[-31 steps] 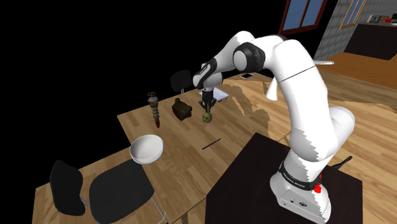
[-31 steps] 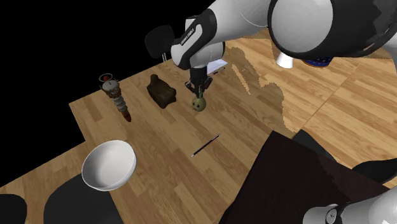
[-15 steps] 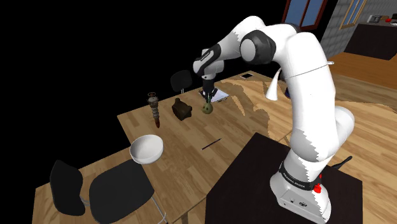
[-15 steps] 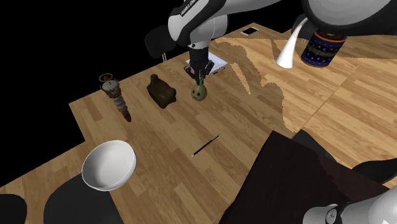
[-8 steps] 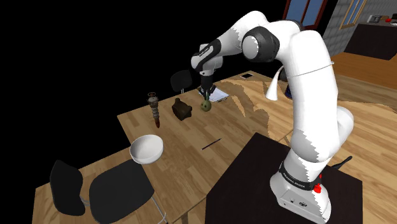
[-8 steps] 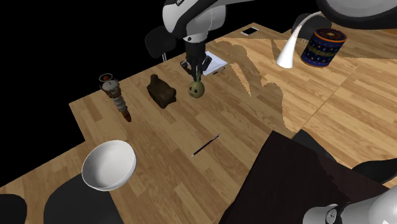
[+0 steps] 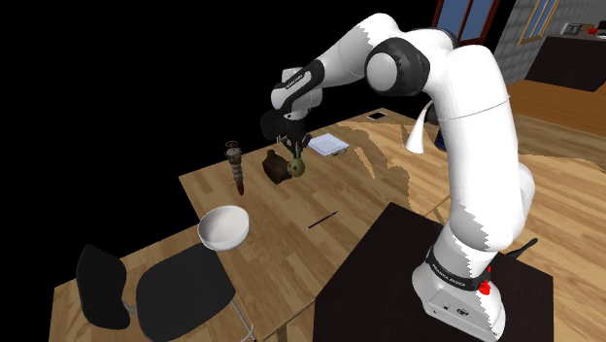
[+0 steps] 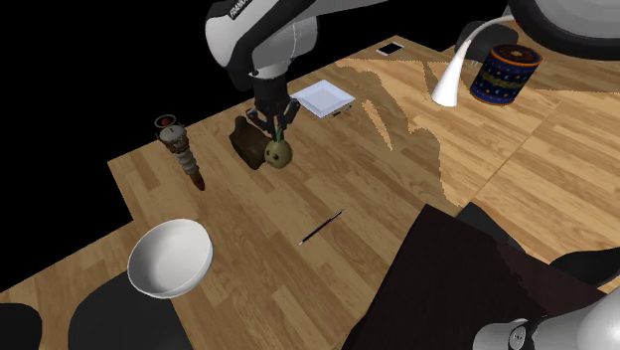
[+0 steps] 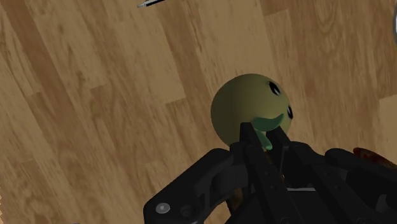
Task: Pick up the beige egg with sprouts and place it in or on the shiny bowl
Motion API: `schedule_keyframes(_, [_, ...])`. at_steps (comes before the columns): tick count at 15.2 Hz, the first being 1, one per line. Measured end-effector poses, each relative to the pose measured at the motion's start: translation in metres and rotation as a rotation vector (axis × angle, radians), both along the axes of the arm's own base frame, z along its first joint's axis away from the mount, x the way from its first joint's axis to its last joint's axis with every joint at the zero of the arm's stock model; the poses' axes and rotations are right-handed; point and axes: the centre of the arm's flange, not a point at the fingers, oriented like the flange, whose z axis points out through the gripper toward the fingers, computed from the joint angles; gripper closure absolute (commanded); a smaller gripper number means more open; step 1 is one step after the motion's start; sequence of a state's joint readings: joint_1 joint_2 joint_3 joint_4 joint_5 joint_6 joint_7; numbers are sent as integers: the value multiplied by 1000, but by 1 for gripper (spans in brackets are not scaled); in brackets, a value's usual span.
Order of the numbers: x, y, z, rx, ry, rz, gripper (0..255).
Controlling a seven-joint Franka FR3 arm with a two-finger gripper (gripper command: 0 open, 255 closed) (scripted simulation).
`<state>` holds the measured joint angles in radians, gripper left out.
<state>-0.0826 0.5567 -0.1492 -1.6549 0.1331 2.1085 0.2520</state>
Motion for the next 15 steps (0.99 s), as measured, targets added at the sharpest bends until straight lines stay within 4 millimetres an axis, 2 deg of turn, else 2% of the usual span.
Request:
schedule_keyframes(5, [12, 67, -1, 0, 0, 0, 255])
schedule_keyframes(15, [43, 194, 10, 0, 0, 0, 255])
